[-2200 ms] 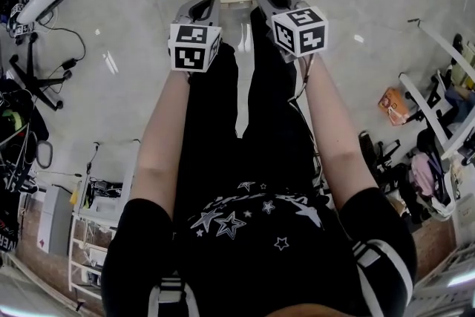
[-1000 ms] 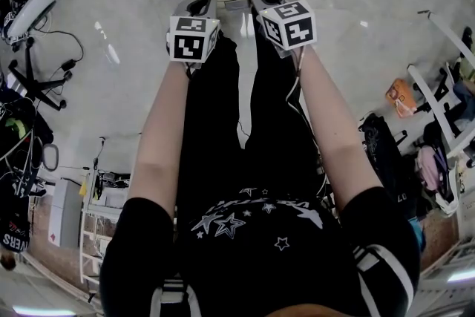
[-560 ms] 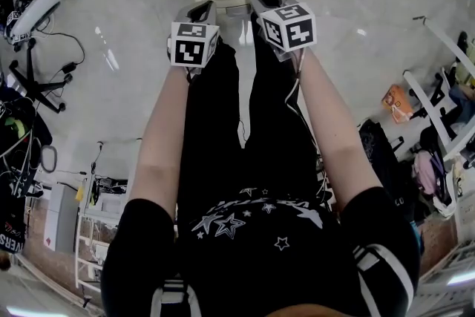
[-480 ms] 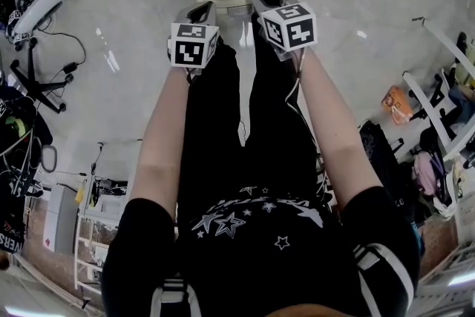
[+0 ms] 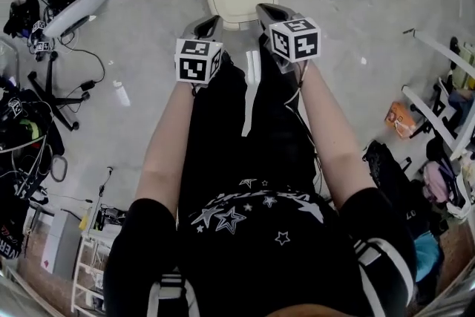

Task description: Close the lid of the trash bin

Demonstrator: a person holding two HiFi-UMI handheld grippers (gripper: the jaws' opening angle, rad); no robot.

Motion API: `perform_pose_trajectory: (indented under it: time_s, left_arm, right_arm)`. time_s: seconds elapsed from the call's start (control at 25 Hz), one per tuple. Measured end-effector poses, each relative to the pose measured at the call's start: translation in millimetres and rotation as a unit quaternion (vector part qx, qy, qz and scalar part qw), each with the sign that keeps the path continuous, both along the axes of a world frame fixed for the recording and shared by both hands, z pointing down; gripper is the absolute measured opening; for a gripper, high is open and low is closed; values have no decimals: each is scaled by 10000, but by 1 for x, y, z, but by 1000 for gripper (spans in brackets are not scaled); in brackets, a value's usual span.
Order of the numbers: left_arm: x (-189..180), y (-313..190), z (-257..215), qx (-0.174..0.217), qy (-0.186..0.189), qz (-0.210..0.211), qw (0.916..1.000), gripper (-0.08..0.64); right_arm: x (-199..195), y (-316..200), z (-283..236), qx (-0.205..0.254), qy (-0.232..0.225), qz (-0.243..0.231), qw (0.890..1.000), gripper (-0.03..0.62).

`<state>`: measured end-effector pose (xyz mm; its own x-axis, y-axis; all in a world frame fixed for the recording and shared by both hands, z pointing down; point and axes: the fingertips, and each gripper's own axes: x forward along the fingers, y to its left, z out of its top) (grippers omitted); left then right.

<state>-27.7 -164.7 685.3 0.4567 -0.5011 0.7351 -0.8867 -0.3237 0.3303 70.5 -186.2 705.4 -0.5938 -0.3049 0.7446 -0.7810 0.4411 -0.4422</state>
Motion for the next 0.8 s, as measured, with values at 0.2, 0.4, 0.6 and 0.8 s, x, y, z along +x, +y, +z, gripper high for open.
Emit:
perform_pose_trajectory:
  time_s: [0.2,0.4,0.6,0.8]
  left_arm:
    - [-12,-17,-71,601,57,116,9981,11]
    - [-23,-14,-146,1019,192,88,9946,11]
    - [-20,-5,-204,1403,295,67,9896,11]
    - [-4,20,-250,1692,399,-140,9847,11]
  right_arm:
    - [1,-14,-67,495,-72,380,9980,-5]
    - [7,-5,-135,813,-133,627,9946,-5]
    - [22,9,-196,1123,-290,937,9888,-5]
    - [42,34,-231,1314,-392,826,9871,-5]
